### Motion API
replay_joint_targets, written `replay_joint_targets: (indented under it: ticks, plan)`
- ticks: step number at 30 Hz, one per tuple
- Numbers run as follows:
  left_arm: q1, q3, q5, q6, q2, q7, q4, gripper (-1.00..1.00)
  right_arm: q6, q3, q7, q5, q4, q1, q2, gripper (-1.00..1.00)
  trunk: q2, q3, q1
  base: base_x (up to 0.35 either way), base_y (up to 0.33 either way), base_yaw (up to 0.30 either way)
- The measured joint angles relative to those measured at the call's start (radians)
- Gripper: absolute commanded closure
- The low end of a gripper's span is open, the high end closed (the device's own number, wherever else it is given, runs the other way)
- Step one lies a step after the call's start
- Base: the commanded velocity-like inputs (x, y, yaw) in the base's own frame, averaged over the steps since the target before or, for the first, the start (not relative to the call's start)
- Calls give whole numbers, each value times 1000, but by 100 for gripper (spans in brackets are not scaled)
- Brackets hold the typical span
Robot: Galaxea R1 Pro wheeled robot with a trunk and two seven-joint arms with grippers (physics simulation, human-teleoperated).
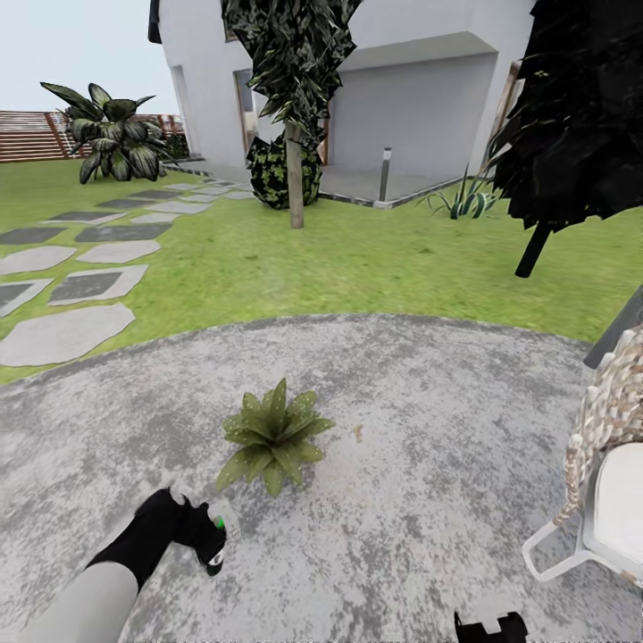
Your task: Pick up the pesticide atomizer in the garden and spray insectifuge to fully cover both potted plants in the garden.
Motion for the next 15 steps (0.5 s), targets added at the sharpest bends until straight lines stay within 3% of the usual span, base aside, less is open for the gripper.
replay_joint_targets:
  ticks: [2, 4, 9, 15]
  plan:
    - [12, 7, 38, -91, 3, 4, 7, 100, 0, 12, 70, 7, -5, 0, -3, -100, 0, 0, 0, -16, 0, 0]
    - [28, 21, 56, -170, 5, 4, 19, 100, 1, 29, 190, 24, -39, 0, -7, -100, 0, 0, 0, -4, 0, 0]
    - [45, 30, 73, -311, 27, 2, 68, 100, 0, 37, 312, 47, -155, 0, -8, -100, 0, 0, 0, -1, 0, 0]
    - [46, 31, 72, -345, 30, -6, 105, 100, 4, 36, 505, 202, -318, 0, -7, -100, 0, 0, 0, 0, 0, 0]
